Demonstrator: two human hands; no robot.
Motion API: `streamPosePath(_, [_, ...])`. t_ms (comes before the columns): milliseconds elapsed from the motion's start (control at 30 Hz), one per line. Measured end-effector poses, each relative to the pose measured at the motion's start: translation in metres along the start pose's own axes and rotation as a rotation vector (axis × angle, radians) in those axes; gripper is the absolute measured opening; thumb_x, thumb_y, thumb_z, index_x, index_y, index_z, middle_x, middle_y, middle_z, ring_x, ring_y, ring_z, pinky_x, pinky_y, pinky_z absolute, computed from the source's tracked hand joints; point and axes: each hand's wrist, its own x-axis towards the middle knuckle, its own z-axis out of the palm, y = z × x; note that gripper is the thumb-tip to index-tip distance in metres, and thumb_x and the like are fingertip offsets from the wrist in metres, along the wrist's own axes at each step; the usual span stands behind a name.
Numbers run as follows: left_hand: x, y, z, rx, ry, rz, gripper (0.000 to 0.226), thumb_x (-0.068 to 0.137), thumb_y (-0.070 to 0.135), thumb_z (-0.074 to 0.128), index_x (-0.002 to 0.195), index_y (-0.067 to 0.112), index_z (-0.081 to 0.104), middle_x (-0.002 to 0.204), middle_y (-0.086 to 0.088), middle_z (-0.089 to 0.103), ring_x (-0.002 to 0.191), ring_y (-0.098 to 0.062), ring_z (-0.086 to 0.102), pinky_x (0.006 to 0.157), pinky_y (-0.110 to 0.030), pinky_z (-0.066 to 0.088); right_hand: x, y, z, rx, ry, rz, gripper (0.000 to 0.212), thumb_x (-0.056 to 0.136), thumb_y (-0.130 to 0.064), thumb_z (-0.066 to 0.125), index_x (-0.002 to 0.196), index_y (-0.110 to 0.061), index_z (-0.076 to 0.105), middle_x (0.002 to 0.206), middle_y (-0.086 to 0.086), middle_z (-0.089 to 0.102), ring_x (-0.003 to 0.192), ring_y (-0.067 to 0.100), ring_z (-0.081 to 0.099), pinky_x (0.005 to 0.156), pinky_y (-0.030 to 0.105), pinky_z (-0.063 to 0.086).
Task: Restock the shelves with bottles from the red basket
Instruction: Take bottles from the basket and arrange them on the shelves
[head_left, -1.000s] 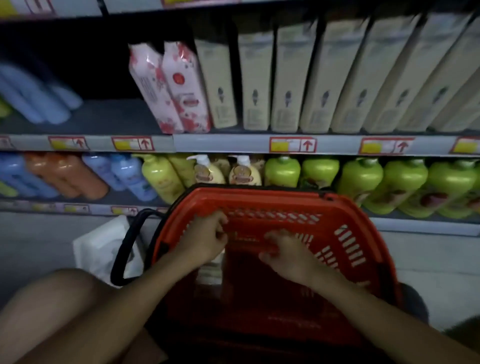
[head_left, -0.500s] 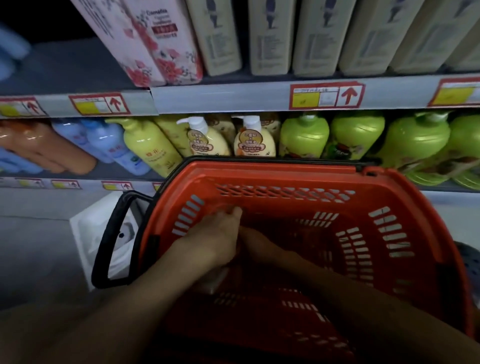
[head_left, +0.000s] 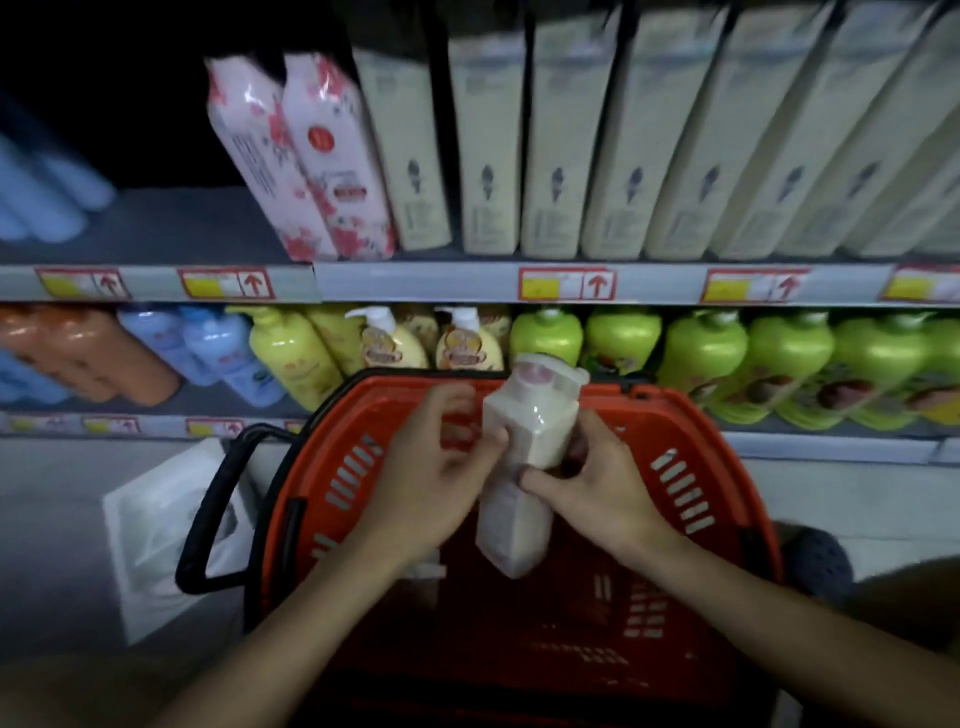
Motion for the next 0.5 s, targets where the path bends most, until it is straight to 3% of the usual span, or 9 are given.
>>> streamPosePath(133, [-0.027,0.026,0.011,-0.170,-0.198,0.083,0.066,0.092,0.042,0.064,0.149,0.050,0.032,0.148,0.019,0.049,0.137,-0.004,0.048,0.110,-0.041,0.045,-0.013,-0.040,-0.042,0.036,0.120,-0.050,0.068,0.048,-0.062,0.076,0.097,-0.019,0.058,0.087,-0.007,0.070,0.079,0.009,0.067,0.069,0.041,0.057])
streamPosePath(233, [-0.029,0.044,0.004,-0.250,-0.338,0.069,0.095,0.081,0.031,0.078,0.146,0.063,0.017,0.150,0.028,0.044,0.135,-0.001,0.048,0.108,-0.032,0.047,-0.023,-0.068,-0.063,-0.044,0.203,-0.117,0.055,0.055,-0.058,0.083,0.084,-0.021,0.054,0.076,-0.009,0.063,0.068,0.001,0.059,0.057,0.028,0.048])
streamPosePath(333, [-0.035,0.066,0.017,-0.100,-0.231,0.174,0.124,0.068,0.027,0.090,0.155,0.049,0.004,0.158,0.021,0.032,0.141,0.000,0.041,0.107,-0.027,0.046,-0.032,-0.090,-0.071,-0.036,0.293,-0.157,0.049,0.057,-0.057,0.083,0.077,-0.026,0.051,0.071,-0.012,0.062,0.065,-0.004,0.058,0.054,0.025,0.044])
streamPosePath(367, [-0.036,0.076,0.024,-0.100,-0.146,0.192,0.126,0.064,0.027,0.092,0.156,0.041,0.008,0.156,0.016,0.038,0.138,-0.003,0.045,0.104,-0.027,0.047,-0.036,-0.099,-0.073,-0.040,0.333,-0.172,0.051,0.056,-0.062,0.082,0.076,-0.025,0.053,0.070,-0.012,0.063,0.064,-0.002,0.059,0.055,0.028,0.047])
streamPosePath(433, [-0.031,0.094,0.029,-0.269,-0.001,0.141,0.107,0.059,0.018,0.094,0.147,0.024,0.033,0.135,0.003,0.061,0.119,-0.011,0.064,0.089,-0.029,0.056,-0.043,-0.118,-0.079,-0.025,0.398,-0.236,0.050,0.059,-0.067,0.078,0.078,-0.024,0.060,0.067,-0.009,0.065,0.063,0.002,0.062,0.060,0.031,0.053])
streamPosePath(500, [-0.022,0.109,0.020,-0.434,0.056,0.078,0.083,0.059,0.006,0.092,0.131,0.016,0.051,0.117,-0.004,0.072,0.104,-0.016,0.071,0.080,-0.034,0.059,-0.050,-0.140,-0.090,0.098,0.340,-0.388,0.034,0.072,-0.054,0.079,0.083,-0.022,0.071,0.072,-0.007,0.069,0.069,0.004,0.067,0.064,0.032,0.057])
